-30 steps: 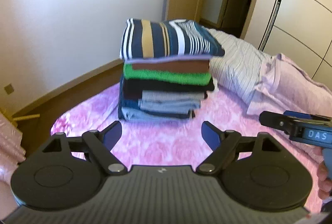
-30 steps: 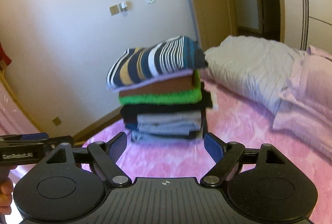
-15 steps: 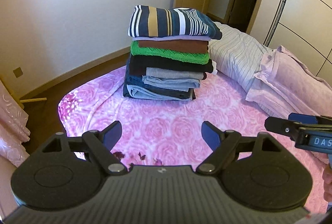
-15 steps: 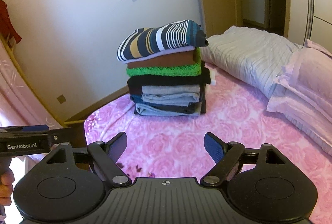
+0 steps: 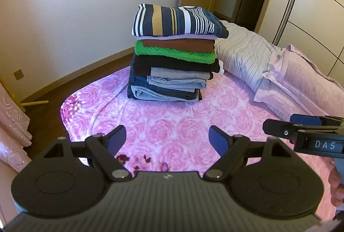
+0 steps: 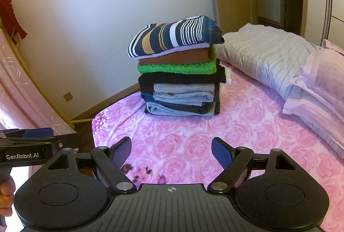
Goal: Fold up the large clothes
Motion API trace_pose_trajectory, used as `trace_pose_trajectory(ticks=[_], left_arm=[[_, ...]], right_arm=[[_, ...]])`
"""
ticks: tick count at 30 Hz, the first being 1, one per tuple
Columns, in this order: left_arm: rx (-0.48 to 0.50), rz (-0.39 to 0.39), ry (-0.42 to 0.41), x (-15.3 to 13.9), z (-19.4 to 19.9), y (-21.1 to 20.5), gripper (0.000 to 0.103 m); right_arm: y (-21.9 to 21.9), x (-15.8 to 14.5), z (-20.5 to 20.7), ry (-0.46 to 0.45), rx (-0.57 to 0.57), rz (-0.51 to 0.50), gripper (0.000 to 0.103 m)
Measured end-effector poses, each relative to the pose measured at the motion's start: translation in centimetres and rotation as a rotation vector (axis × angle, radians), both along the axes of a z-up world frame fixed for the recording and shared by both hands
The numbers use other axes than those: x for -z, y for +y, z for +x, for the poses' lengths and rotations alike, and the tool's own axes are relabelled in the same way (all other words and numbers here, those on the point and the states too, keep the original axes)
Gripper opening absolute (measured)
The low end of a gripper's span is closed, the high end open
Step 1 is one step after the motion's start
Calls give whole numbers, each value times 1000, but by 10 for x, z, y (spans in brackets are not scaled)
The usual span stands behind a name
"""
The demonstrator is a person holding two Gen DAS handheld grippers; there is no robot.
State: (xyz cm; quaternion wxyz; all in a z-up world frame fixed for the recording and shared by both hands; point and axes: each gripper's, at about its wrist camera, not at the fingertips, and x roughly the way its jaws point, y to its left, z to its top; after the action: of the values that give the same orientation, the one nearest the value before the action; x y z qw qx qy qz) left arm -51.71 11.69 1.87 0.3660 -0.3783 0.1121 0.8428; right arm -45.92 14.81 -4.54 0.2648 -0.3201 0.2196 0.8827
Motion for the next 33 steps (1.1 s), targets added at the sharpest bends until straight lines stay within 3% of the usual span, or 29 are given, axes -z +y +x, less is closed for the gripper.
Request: trace_pose_trajectory(ticks=[33], left_arm=[[30,-21,-11,6,-7,13,81]], right_arm=[[7,11,-6,-25,10,-16,79]])
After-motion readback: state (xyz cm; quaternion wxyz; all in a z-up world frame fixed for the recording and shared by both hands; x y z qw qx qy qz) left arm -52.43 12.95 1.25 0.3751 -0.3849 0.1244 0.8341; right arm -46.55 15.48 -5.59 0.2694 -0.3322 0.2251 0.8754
